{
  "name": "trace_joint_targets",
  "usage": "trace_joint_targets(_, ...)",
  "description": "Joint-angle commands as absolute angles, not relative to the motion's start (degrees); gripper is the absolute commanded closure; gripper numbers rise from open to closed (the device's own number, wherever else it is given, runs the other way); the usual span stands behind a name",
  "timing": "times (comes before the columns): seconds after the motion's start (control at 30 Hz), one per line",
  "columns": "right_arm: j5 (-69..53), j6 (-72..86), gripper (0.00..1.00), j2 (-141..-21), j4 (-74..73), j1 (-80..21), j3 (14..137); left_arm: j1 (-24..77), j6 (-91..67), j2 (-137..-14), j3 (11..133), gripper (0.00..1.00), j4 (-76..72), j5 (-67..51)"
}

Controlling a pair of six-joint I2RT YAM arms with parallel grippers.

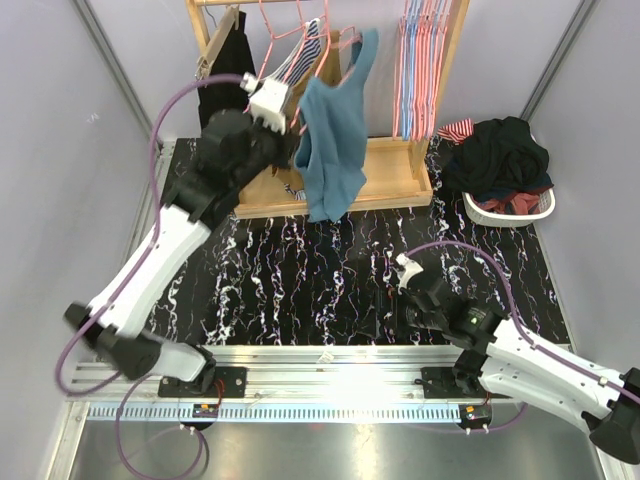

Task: Remove the tank top from the hanger
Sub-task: Grab a hanger with a tank top on it with the left arm, then remove the tank top from the hanger

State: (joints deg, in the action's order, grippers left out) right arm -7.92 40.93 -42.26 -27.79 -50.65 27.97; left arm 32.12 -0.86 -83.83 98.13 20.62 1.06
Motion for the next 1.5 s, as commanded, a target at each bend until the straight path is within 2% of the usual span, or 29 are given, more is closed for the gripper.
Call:
trace_joint_targets(0.0, -5.10, 39.29, 0.00, -39.65, -27.86, -51.15, 31.72, 34.54, -2.90, -70.27, 88.81, 1.00, 20.81, -0.62)
trace_joint_targets(0.13, -3.43, 37.53, 0.00, -38.15, -29.26, -51.15, 34.62, 36.47, -7.01, -58.91, 78.95, 1.00, 24.17, 0.36)
trace_joint_targets(0.3, -0.71, 35.78, 0.00, -35.96, -28.05, -51.15, 39.81, 39.37, -11.68, -45.91, 72.61, 1.00, 33.63, -6.67)
trace_joint_targets(0.53, 8.25, 31.82, 0.00, -35.51, -23.47, -51.15, 43.41, 39.64, -19.51, -34.20, 65.13, 1.00, 41.74, -26.52)
trace_joint_targets(0.77, 15.20, 27.95, 0.00, -35.94, -13.64, -51.15, 42.28, 39.64, -19.33, -25.76, 67.15, 1.00, 56.76, -23.11)
trace_joint_targets(1.0, 10.38, 26.19, 0.00, -45.78, -2.58, -51.24, 41.58, 39.73, -22.15, -23.55, 66.53, 1.00, 55.28, -27.24)
trace_joint_targets(1.13, 6.95, 25.58, 0.04, -48.95, 1.58, -51.15, 41.57, 39.64, -21.97, -22.33, 66.53, 1.00, 55.20, -24.88)
trace_joint_targets(1.27, 0.20, 26.54, 0.08, -49.66, 2.11, -51.15, 40.96, 39.64, -21.80, -21.45, 67.23, 1.00, 54.41, -20.84)
trace_joint_targets(1.47, -8.08, 29.00, 0.06, -45.62, 8.69, -51.15, 34.02, 39.64, -22.59, -22.41, 66.53, 1.00, 51.42, -20.65)
